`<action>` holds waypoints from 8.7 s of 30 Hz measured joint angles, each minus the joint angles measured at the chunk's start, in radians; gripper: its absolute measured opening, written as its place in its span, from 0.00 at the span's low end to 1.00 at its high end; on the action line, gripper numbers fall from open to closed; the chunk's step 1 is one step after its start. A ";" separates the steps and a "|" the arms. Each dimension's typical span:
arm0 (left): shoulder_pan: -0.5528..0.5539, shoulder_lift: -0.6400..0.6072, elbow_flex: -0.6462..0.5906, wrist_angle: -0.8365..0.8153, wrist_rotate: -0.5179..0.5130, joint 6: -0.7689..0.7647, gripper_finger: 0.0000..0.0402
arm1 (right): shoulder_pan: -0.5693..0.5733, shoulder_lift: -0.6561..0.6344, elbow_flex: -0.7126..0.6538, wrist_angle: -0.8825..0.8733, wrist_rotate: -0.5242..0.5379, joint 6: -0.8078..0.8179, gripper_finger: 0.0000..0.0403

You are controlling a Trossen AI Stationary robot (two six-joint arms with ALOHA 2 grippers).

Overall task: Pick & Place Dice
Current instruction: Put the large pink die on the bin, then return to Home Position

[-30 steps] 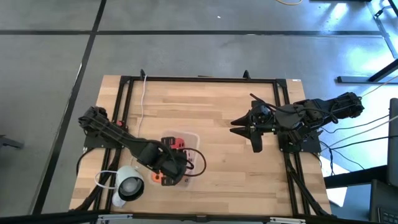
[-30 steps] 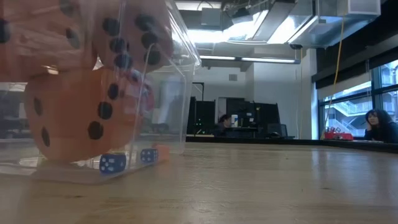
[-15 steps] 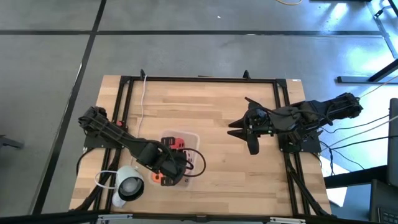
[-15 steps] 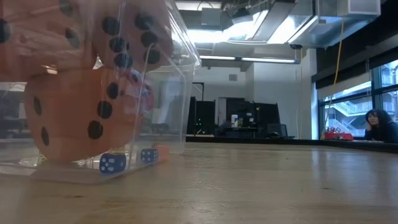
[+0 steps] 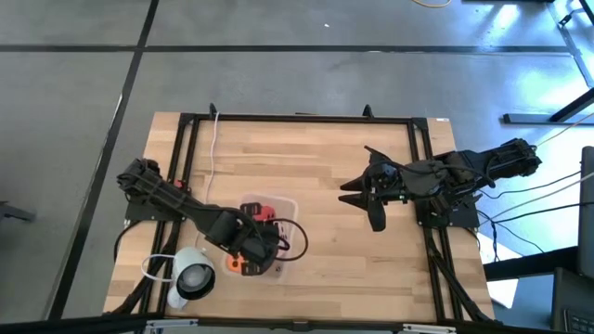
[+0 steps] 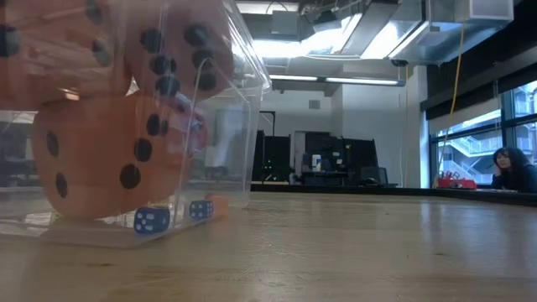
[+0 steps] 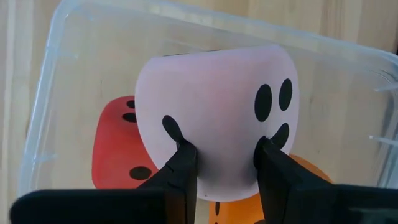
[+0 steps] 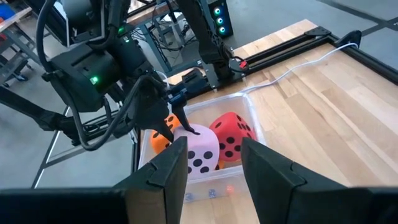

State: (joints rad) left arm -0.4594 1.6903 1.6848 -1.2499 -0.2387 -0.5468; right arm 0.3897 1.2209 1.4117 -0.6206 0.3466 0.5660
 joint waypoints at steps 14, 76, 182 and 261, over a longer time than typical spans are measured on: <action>0.004 0.002 -0.001 -0.005 0.003 0.027 0.53 | 0.000 0.000 0.000 0.000 -0.026 -0.052 0.37; -0.011 -0.543 0.070 0.046 -0.431 0.029 0.49 | -0.124 -0.174 0.000 0.000 -0.009 0.036 0.37; 0.286 -1.637 -1.674 1.311 -0.162 0.350 0.16 | -0.290 -0.790 -0.287 -0.249 0.109 0.022 0.37; 0.286 -1.622 -1.673 1.328 -0.160 0.351 0.17 | -0.290 -1.221 -1.376 0.594 -0.433 -0.339 0.37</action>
State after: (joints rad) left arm -0.1738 0.0681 0.0120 0.0784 -0.3988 -0.1963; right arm 0.1001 -0.0006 0.0353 -0.0265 -0.0861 0.2274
